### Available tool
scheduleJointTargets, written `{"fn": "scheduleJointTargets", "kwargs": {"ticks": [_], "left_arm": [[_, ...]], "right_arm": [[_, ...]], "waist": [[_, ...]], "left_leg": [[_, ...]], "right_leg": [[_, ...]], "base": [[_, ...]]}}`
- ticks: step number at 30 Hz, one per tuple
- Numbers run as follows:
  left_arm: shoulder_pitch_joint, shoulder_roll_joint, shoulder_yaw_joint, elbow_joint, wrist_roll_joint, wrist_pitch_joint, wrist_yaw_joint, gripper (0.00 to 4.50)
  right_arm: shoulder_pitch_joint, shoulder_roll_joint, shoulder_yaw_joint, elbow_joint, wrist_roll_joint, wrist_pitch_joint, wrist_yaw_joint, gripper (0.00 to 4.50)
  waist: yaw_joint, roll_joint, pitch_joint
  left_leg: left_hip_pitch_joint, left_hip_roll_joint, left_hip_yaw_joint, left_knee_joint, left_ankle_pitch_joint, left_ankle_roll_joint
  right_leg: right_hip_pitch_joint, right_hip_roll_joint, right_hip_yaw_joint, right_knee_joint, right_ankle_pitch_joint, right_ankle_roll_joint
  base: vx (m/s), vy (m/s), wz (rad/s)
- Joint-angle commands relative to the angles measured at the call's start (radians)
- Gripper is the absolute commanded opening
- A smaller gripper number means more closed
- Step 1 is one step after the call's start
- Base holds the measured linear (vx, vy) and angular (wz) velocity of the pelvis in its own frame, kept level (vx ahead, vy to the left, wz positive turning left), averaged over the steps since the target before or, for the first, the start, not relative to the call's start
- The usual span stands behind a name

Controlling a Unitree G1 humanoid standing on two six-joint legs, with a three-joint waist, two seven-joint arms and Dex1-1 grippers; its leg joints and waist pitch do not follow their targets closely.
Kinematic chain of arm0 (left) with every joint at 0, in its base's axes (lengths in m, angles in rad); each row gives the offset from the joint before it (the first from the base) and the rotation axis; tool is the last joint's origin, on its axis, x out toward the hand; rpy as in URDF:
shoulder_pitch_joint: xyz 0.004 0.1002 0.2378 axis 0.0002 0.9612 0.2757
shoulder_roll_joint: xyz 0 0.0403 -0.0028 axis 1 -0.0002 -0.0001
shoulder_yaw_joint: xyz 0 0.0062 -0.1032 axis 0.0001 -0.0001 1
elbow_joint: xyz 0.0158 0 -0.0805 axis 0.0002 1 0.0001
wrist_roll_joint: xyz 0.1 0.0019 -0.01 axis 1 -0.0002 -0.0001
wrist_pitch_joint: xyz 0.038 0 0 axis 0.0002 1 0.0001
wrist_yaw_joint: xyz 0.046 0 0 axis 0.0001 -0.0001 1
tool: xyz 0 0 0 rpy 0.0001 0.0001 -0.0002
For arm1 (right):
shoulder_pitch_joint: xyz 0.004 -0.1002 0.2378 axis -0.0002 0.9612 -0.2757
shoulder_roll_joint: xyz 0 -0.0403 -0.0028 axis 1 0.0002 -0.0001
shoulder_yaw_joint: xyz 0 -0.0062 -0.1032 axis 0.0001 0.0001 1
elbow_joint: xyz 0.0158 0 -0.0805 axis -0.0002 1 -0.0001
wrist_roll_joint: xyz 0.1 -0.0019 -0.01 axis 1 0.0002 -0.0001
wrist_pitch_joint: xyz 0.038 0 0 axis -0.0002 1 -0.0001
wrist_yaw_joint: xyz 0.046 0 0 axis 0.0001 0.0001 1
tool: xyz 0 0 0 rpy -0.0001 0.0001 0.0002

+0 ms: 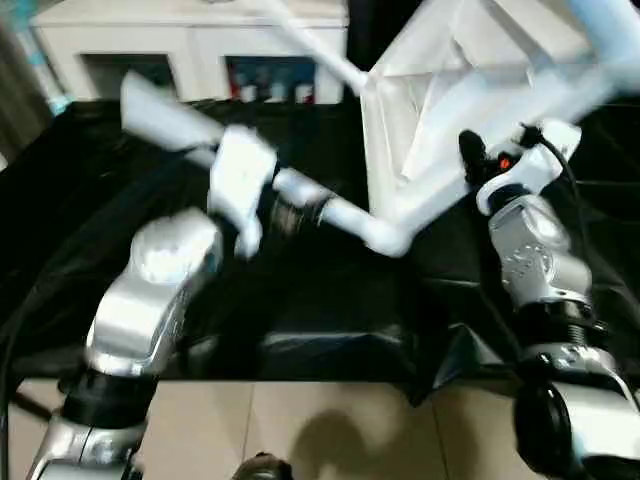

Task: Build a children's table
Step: Flip table

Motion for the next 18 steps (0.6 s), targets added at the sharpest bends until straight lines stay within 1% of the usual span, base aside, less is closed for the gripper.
{"fn": "scheduleJointTargets", "kwargs": {"ticks": [1,2,3,4,5,6,7,9,10,12,13,14,16,18], "left_arm": [[-0.033,0.001,-0.019,-0.028,0.022,-0.039,-0.015,4.49],[-0.041,0.012,-0.041,-0.031,0.051,-0.052,-0.020,4.49],[-0.045,0.022,-0.056,-0.031,0.071,-0.057,-0.022,4.49],[-0.046,0.030,-0.071,-0.033,0.086,-0.055,-0.024,4.49],[-0.046,0.035,-0.082,-0.035,0.093,-0.054,-0.030,4.49],[-0.046,0.036,-0.083,-0.035,0.094,-0.054,-0.031,4.49],[-0.047,0.038,-0.100,-0.037,0.123,-0.048,-0.016,4.49],[-0.051,0.046,-0.113,-0.040,0.159,-0.036,0.006,4.49],[-0.056,0.058,-0.125,-0.040,0.172,-0.046,-0.008,4.49],[-0.061,0.069,-0.133,-0.037,0.179,-0.066,-0.027,4.49],[-0.063,0.075,-0.139,-0.034,0.189,-0.082,-0.035,4.49],[-0.067,0.081,-0.145,-0.034,0.197,-0.091,-0.045,4.49],[-0.073,0.085,-0.150,-0.039,0.205,-0.092,-0.052,4.49],[-0.082,0.083,-0.151,-0.048,0.199,-0.082,-0.061,4.49]], "right_arm": [[0.040,-0.039,0.052,-0.045,-0.084,0.045,-0.017,2.03],[0.041,-0.050,0.060,-0.058,-0.099,0.052,-0.026,2.02],[0.044,-0.055,0.065,-0.071,-0.108,0.061,-0.033,2.02],[0.046,-0.059,0.069,-0.081,-0.117,0.066,-0.038,2.02],[0.047,-0.063,0.073,-0.089,-0.125,0.071,-0.041,2.02],[0.048,-0.063,0.074,-0.091,-0.126,0.073,-0.042,2.02],[0.056,-0.070,0.089,-0.129,-0.138,0.101,-0.054,2.02],[0.060,-0.074,0.101,-0.157,-0.146,0.124,-0.061,2.01],[0.061,-0.078,0.110,-0.169,-0.153,0.133,-0.058,2.01],[0.061,-0.083,0.118,-0.180,-0.160,0.141,-0.058,2.00],[0.063,-0.085,0.122,-0.191,-0.166,0.150,-0.061,1.99],[0.063,-0.087,0.125,-0.201,-0.174,0.158,-0.063,1.99],[0.063,-0.093,0.133,-0.209,-0.187,0.166,-0.061,1.98],[0.063,-0.098,0.143,-0.219,-0.199,0.176,-0.059,1.97]], "waist": [[-0.005,-0.019,-0.071],[-0.004,-0.017,-0.074],[-0.005,-0.019,-0.073],[-0.005,-0.016,-0.074],[-0.005,-0.016,-0.073],[-0.005,-0.017,-0.073],[-0.005,-0.014,-0.073],[-0.005,-0.014,-0.074],[-0.006,-0.017,-0.073],[-0.004,-0.015,-0.073],[-0.004,-0.018,-0.073],[-0.004,-0.017,-0.073],[-0.004,-0.020,-0.073],[-0.003,-0.020,-0.073]], "left_leg": [[0.045,0.060,-0.038,-0.075,-0.188,-0.062],[0.047,0.062,-0.038,-0.072,-0.175,-0.056],[0.046,0.060,-0.038,-0.072,-0.167,-0.046],[0.047,0.060,-0.038,-0.071,-0.164,-0.046],[0.048,0.060,-0.036,-0.070,-0.167,-0.046],[0.048,0.060,-0.036,-0.070,-0.165,-0.047],[0.051,0.062,-0.036,-0.070,-0.167,-0.048],[0.052,0.063,-0.038,-0.071,-0.166,-0.051],[0.050,0.062,-0.037,-0.072,-0.172,-0.052],[0.051,0.062,-0.038,-0.071,-0.174,-0.054],[0.051,0.061,-0.037,-0.071,-0.171,-0.055],[0.050,0.062,-0.037,-0.071,-0.169,-0.056],[0.050,0.061,-0.036,-0.071,-0.165,-0.056],[0.051,0.062,-0.036,-0.071,-0.166,-0.057]], "right_leg": [[0.023,-0.076,0.047,-0.079,-0.085,-0.129],[0.021,-0.076,0.048,-0.075,-0.062,-0.130],[0.021,-0.072,0.047,-0.078,-0.056,-0.127],[0.020,-0.073,0.048,-0.075,-0.052,-0.129],[0.017,-0.072,0.048,-0.076,-0.057,-0.135],[0.018,-0.073,0.048,-0.076,-0.062,-0.141],[0.017,-0.070,0.048,-0.076,-0.059,-0.140],[0.016,-0.068,0.047,-0.072,-0.045,-0.141],[0.017,-0.070,0.048,-0.073,-0.045,-0.142],[0.016,-0.071,0.048,-0.074,-0.053,-0.142],[0.016,-0.070,0.048,-0.074,-0.050,-0.143],[0.016,-0.071,0.048,-0.073,-0.046,-0.143],[0.017,-0.072,0.049,-0.072,-0.041,-0.144],[0.017,-0.072,0.048,-0.071,-0.043,-0.146]], "base": [[0.000,0.000,0.00],[0.000,0.000,0.00],[0.000,0.000,0.00],[0.000,0.000,0.00],[0.000,0.000,0.00],[0.000,0.000,0.00],[0.000,0.000,0.00],[0.000,0.000,0.00],[0.000,0.000,0.00],[0.000,0.000,0.00],[0.000,0.000,0.00],[0.000,0.000,0.00],[0.000,0.000,0.00],[0.000,0.000,0.00]]}}
